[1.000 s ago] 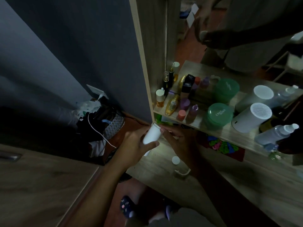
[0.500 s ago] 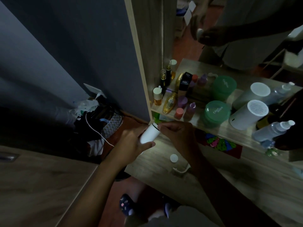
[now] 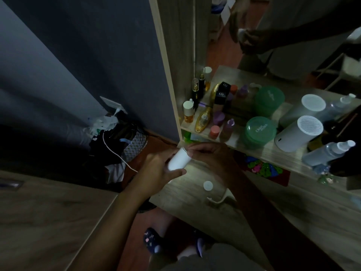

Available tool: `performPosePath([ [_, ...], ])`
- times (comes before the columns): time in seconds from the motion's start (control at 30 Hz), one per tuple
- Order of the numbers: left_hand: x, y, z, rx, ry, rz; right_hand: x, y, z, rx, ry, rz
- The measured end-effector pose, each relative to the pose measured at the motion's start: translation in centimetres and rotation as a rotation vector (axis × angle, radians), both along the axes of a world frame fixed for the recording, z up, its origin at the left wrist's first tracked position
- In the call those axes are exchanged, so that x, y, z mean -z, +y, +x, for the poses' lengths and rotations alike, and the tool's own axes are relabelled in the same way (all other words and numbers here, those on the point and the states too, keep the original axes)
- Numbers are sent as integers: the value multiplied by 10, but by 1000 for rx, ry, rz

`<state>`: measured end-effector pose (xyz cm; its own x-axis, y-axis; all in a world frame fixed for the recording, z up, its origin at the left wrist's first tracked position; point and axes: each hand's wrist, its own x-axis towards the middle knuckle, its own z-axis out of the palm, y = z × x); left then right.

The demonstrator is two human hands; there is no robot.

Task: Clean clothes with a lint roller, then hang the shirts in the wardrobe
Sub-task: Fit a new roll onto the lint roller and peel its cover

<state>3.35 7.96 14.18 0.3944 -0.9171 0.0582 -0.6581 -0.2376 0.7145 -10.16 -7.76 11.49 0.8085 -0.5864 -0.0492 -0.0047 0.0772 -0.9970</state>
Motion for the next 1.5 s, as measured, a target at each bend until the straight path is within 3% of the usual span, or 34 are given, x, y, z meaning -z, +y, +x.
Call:
performPosePath([
  [0.1, 4, -5, -1, -9, 46, 14, 3, -4, 0, -12, 11, 101],
  [0.23, 11, -13, -8, -24, 93, -18, 10, -9, 1, -11, 1, 410],
  [0.4, 28, -17, -14, -32, 189, -99, 38, -3, -2, 105, 61, 469],
  [0.47, 35, -17, -14, -96, 312, -111, 59, -2, -9, 252, 200, 308],
  [0.53, 42, -18, -15, -206, 451, -108, 88, -2, -20, 268, 433, -1],
  [0.6, 48, -21, -16, -360, 630, -79, 118, 6, -34, 133, 596, -266],
  [0.73, 57, -25, -19, -582, 847, -36, 143, 31, -56, -80, 773, -574],
  [0.8, 62, -25, -20, -636, 937, -29, 143, 39, -58, -106, 869, -658],
  [0.9, 67, -21, -20, -668, 1056, -11, 148, 42, -54, -109, 1000, -596],
  [0.97, 67, -19, -19, -698, 1143, -12, 153, 36, -49, -55, 954, -550],
  [1.07, 65, -17, -20, -728, 1286, -46, 170, 29, -50, -144, 954, -486],
  [1.23, 59, -19, -20, -794, 1324, -64, 168, 25, -48, -53, 785, -369],
  [1.37, 47, -18, -15, -791, 1249, -101, 123, 21, -41, 91, 605, -157],
  [1.5, 31, -16, -6, -835, 1252, -158, 60, 17, -28, 105, 349, 11],
])
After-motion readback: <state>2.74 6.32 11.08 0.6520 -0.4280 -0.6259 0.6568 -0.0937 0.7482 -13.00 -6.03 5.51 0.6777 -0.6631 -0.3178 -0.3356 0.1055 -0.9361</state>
